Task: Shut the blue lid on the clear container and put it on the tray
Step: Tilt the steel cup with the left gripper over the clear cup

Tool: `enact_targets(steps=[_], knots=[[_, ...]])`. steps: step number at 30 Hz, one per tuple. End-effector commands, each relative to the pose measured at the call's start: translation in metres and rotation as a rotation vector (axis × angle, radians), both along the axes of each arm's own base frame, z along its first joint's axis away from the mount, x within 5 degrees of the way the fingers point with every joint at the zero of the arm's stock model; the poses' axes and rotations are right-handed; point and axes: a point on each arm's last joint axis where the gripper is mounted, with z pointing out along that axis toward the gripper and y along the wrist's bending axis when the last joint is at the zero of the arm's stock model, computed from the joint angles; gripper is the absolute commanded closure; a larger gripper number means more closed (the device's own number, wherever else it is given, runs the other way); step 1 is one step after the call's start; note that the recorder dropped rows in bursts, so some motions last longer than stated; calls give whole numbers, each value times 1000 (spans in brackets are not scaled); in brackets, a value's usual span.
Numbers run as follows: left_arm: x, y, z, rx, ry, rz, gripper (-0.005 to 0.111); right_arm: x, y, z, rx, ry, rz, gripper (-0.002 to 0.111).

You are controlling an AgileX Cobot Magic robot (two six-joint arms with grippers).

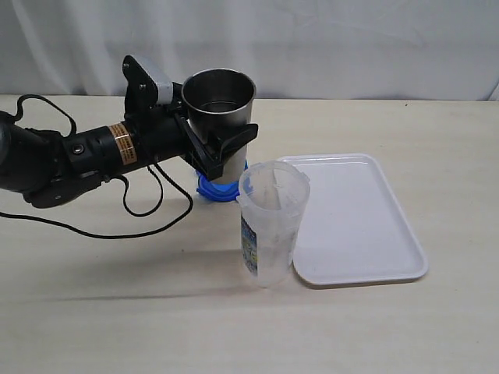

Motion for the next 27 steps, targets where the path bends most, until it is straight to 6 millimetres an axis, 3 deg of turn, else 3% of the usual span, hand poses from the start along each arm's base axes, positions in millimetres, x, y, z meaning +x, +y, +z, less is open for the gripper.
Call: enact_targets(steps=[1,27], knots=[[-1,-4,18,-82,-60,-23,107,0,0,0,3,-6,-3,104],[-10,-10,18,-36,-147,-134,107,0,0,0,3,-6,-3,104]])
